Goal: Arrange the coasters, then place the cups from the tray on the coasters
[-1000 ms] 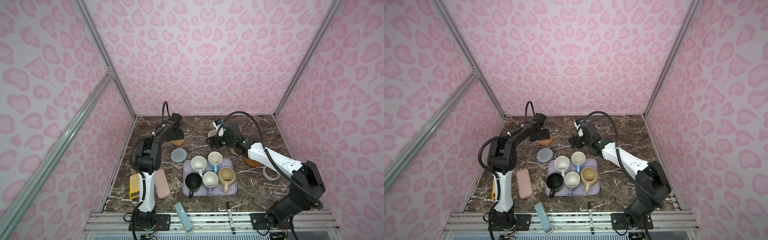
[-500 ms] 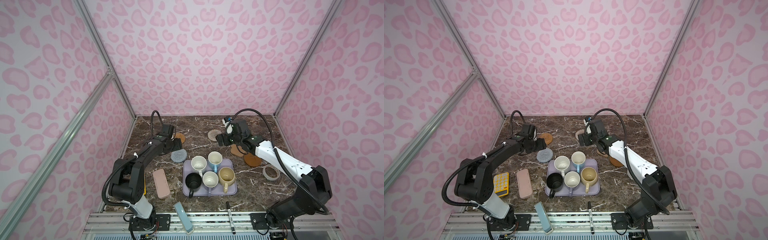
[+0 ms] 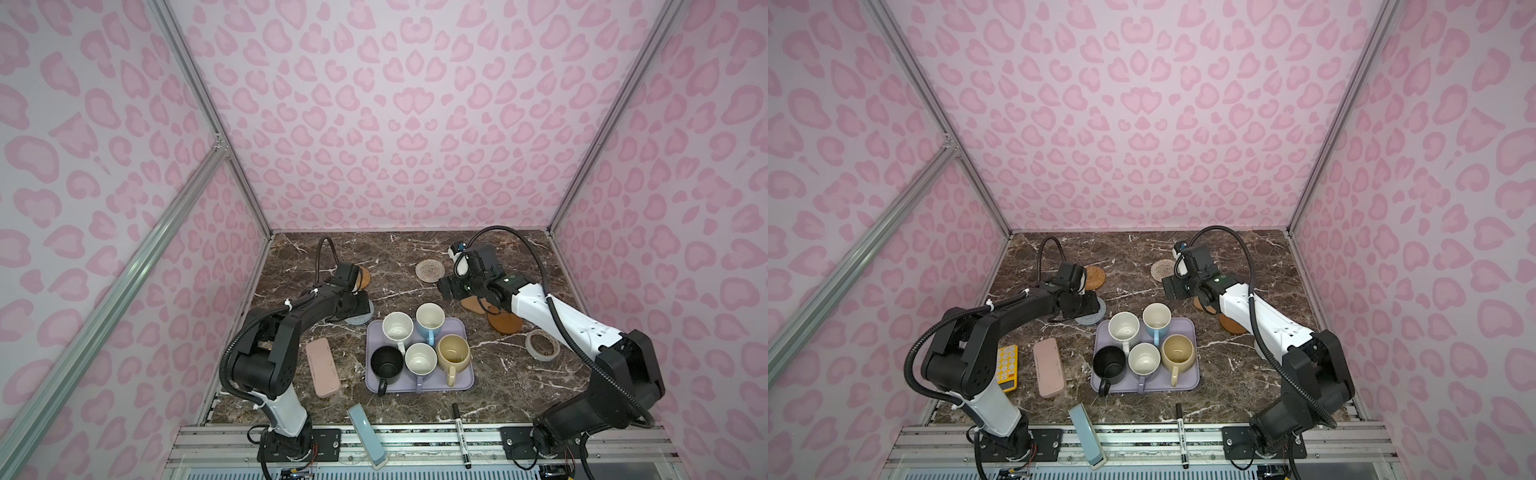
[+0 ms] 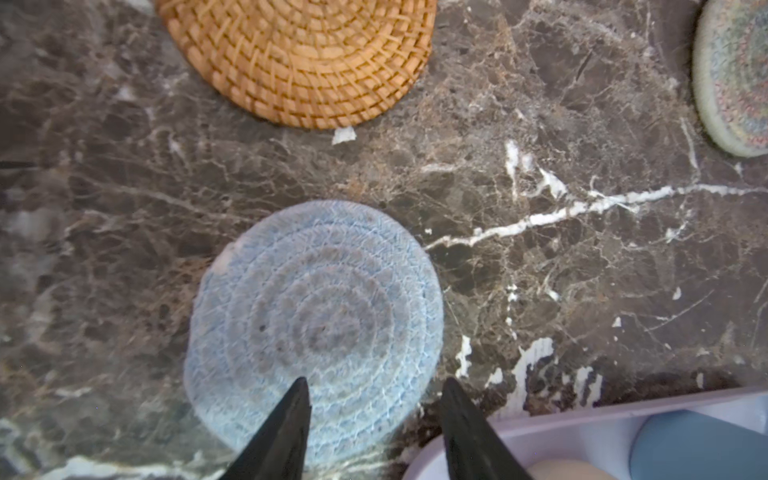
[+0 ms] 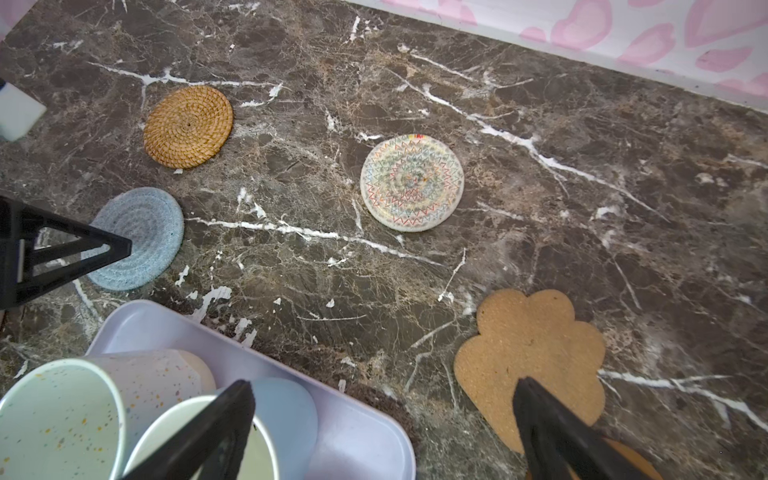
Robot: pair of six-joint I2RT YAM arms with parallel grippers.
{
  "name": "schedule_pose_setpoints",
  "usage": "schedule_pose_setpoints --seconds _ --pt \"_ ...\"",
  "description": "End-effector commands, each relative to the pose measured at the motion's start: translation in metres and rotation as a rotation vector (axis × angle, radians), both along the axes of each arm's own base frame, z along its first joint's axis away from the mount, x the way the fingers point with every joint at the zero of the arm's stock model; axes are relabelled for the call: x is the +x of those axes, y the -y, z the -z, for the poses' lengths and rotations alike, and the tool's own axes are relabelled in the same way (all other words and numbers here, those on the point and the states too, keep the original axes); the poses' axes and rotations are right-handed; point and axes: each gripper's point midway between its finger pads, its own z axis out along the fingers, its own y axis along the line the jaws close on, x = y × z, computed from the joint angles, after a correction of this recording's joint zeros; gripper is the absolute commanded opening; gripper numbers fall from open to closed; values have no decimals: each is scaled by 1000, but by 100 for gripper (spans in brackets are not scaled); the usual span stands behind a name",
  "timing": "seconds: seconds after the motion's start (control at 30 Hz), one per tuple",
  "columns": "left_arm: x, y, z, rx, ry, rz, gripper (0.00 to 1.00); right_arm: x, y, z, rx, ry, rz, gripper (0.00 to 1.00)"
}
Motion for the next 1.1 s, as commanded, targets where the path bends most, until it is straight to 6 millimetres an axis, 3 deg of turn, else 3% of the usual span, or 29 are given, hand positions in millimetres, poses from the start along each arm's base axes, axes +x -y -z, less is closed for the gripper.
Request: schedule_pose_setpoints --seconds 0.0,0.5,0.8,1.07 --pt "9 4 3 12 10 -11 54 0 2 8 -19 -14 -2 99" --pt "30 73 9 -38 13 62 54 -1 5 16 -29 -26 1 99" --pt "69 89 18 -18 30 48 53 -1 9 20 -27 -32 11 98" --pt "91 99 20 -15 45 48 53 3 12 24 -19 -35 26 98"
